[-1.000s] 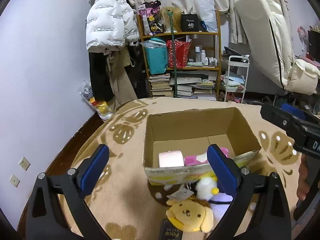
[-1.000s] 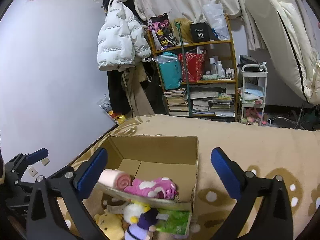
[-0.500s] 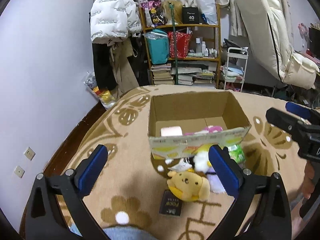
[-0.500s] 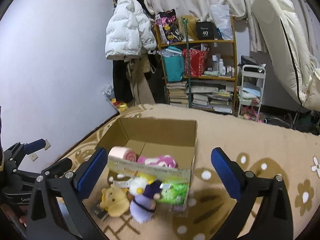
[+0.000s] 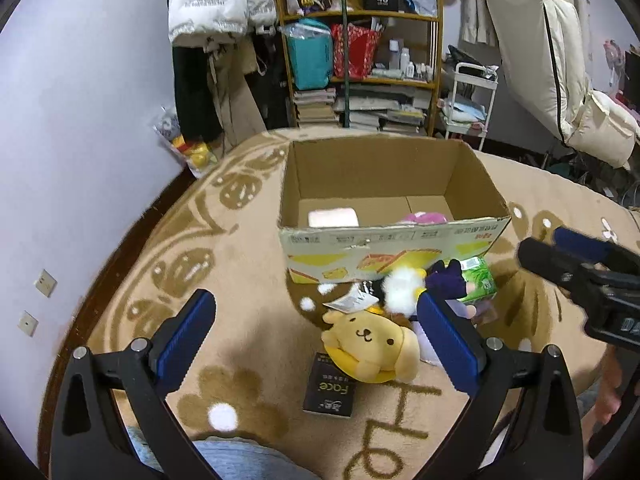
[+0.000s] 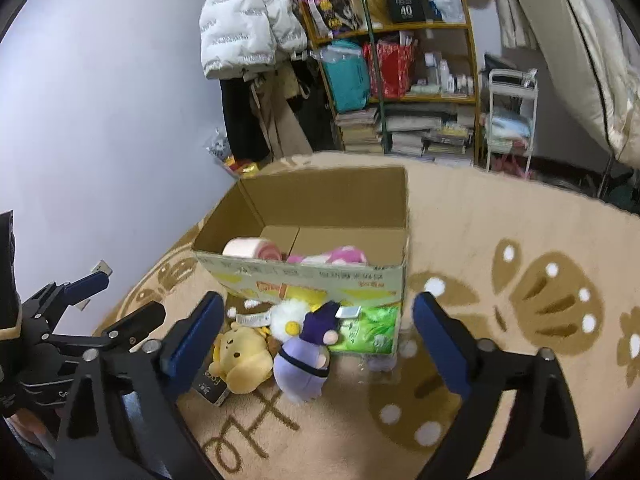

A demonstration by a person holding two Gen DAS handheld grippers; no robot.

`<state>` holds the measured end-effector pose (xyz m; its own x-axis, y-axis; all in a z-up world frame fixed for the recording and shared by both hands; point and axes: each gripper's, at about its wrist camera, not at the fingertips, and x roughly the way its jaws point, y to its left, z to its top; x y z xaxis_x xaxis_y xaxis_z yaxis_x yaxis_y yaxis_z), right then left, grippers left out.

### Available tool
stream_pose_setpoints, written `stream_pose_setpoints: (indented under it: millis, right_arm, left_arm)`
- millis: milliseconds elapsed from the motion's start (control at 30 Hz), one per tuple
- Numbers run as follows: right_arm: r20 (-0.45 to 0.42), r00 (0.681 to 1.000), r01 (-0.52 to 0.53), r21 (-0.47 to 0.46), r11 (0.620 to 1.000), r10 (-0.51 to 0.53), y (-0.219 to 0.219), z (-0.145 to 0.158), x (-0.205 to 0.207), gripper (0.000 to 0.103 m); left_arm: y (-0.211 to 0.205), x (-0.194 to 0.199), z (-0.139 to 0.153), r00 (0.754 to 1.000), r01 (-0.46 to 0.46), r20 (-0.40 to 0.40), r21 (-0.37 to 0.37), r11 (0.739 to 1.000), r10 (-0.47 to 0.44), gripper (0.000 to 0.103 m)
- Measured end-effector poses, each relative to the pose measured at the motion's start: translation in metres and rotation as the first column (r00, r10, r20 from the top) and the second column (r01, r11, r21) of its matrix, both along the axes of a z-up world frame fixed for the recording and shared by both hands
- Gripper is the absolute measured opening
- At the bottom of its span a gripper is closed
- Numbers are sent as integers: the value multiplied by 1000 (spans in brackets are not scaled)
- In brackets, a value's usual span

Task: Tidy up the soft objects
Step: 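Withdraw both grippers from the box toward the remaining toys, then grasp the yellow dog plush with the left gripper while the right grasps the purple-hooded doll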

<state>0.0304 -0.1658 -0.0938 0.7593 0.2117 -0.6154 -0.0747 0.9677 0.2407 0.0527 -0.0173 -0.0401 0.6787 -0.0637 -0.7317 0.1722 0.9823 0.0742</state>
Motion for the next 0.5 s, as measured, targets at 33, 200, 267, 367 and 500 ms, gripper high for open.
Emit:
stream_pose_setpoints:
  millis: [33,200,267,367,500]
  right_arm:
    - [-18,1000,-5,10,1000,5,-1,-4,4,89]
    - [-92,996,1,54,999,4,-1,-26,24,79]
    - [-119,993,6,57,998,1,-1,-32,30,72]
    - [-155,988,13,58,998,-3,0,-41,38,66]
    - [-209,978,2,51,999,8,2,-54,49,53]
  left_arm:
    - [0,3,-3,1000,1,-15,-7,1000,-1,100]
    - [-2,15,-19,996,-1,-86,-23,1000,-1,100]
    - [-3,17,-24,995,-1,-102,-21,1000,-1,100]
    - [-8,22,-34,990,14,-141,-14,1000,-16,100]
    - [-14,26,-42,987,18,-162,4,1000,-17,100]
